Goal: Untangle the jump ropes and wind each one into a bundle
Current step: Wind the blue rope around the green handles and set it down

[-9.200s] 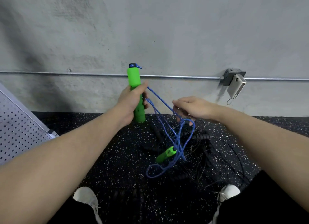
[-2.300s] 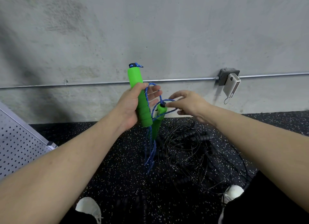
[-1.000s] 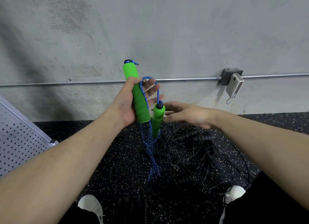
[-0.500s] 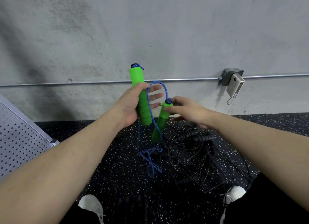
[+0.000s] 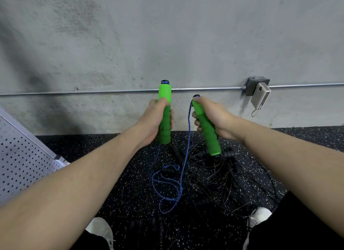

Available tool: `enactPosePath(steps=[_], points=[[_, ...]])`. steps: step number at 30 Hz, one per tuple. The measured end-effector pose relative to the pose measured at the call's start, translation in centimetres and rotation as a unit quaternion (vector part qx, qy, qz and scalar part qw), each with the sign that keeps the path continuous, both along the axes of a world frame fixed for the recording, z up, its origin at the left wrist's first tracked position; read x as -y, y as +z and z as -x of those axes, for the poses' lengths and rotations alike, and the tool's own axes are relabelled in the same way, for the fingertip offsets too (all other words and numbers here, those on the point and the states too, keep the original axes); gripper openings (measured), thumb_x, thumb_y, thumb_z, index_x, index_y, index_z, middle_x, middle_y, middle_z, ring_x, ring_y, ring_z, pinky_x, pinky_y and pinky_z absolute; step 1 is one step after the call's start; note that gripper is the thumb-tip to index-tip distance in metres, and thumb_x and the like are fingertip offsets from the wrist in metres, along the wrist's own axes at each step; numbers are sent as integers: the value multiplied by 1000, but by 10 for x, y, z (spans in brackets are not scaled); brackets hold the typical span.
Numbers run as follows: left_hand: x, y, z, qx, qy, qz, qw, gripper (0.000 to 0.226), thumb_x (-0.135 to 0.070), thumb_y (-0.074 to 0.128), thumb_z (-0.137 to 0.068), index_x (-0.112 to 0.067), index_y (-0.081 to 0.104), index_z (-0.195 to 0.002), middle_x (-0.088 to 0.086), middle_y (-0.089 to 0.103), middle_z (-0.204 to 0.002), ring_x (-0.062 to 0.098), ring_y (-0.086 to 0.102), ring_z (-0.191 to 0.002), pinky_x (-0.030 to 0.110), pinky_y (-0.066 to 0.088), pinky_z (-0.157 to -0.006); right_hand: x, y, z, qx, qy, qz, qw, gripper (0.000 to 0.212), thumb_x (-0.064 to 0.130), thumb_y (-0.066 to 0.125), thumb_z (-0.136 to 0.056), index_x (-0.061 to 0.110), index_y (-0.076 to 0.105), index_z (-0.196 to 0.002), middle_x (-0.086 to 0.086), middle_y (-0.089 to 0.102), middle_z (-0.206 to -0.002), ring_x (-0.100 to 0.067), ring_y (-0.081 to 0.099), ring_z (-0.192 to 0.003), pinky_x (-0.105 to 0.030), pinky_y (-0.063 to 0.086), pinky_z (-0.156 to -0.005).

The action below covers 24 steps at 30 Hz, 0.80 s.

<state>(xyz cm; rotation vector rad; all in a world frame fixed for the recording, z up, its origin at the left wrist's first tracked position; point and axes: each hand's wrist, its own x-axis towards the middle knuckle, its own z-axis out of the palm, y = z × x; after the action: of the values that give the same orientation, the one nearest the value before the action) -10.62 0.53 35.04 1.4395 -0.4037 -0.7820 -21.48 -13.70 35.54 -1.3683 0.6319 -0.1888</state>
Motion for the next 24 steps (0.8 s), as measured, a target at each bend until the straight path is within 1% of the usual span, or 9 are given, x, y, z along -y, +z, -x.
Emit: enactPosePath(steps=[3, 6, 8, 10, 14, 17, 20, 22, 24], points=[[1, 0, 6, -5, -2, 9, 1000, 12, -17, 49, -102, -9, 45, -110, 11, 61, -94, 21, 62, -71, 39, 55, -61, -5, 3, -5, 40, 0, -52, 998, 24, 33, 42, -101, 13, 54, -92, -4, 60, -75, -18, 56, -62, -31, 48, -62], [0, -1, 10, -22, -11, 16, 1000, 7, -17, 53, -103, -15, 50, -109, 10, 68, -103, 25, 69, -82, 51, 59, -78, -5, 4, -8, 58, 14, 28, 998, 33, 37, 42, -105, 10, 55, -117, -1, 72, -98, -15, 65, -77, -34, 53, -76], [0, -3, 13, -6, -23, 5, 1000, 5, -23, 55, -103, -19, 55, -108, 0, 74, -89, 19, 69, -74, 42, 57, -76, -5, -2, -10, 61, 5, 60, 996, 35, 40, 42, -105, 13, 52, -126, -3, 72, -114, -18, 70, -89, -41, 55, -90], [0, -5, 16, 22, -27, -4, 999, 7, -28, 60, -101, -24, 63, -106, -3, 72, -86, 17, 65, -78, 42, 52, -82, -8, -4, -11, 49, -17, 78, 996, 36, 44, 44, -104, 17, 51, -127, -4, 69, -119, -20, 67, -102, -45, 53, -97], [-1, -4, 22, 46, -73, -9, 996, 18, -29, 68, -96, -22, 67, -114, 4, 74, -103, 19, 67, -93, 39, 55, -88, -13, -6, -16, 54, -52, 71, 995, 40, 47, 46, -103, 17, 46, -130, -7, 63, -127, -19, 65, -108, -40, 56, -85], [-1, -5, 26, 133, -124, -46, 982, 31, -17, 81, -86, -23, 64, -111, -2, 76, -100, 9, 69, -92, 27, 57, -82, -17, -6, -15, 44, -35, 87, 995, 43, 50, 46, -101, 19, 45, -130, -4, 63, -125, -20, 62, -116, -45, 55, -93], [-2, -6, 25, 153, -112, -64, 980, 34, -5, 80, -83, -24, 60, -104, -6, 72, -88, 10, 67, -83, 25, 55, -76, -18, 1, -8, 16, -29, 163, 986, 42, 53, 44, -101, 17, 52, -121, -1, 64, -106, -18, 66, -99, -44, 59, -83], [-4, -5, 21, 143, -102, -77, 981, 37, -7, 80, -81, -23, 58, -106, -3, 70, -91, 15, 67, -83, 33, 56, -78, -14, 10, -1, -9, -49, 239, 970, 50, 64, 45, -97, 16, 62, -97, -2, 67, -84, -16, 65, -70, -39, 58, -69], [-5, -3, 18, 135, -112, -87, 980, 41, -9, 82, -78, -23, 58, -108, 0, 70, -92, 22, 70, -85, 41, 59, -83, -1, 9, -1, -30, -108, 324, 939, 56, 73, 48, -88, 19, 55, -77, 4, 58, -67, -14, 54, -60, -39, 51, -64]])
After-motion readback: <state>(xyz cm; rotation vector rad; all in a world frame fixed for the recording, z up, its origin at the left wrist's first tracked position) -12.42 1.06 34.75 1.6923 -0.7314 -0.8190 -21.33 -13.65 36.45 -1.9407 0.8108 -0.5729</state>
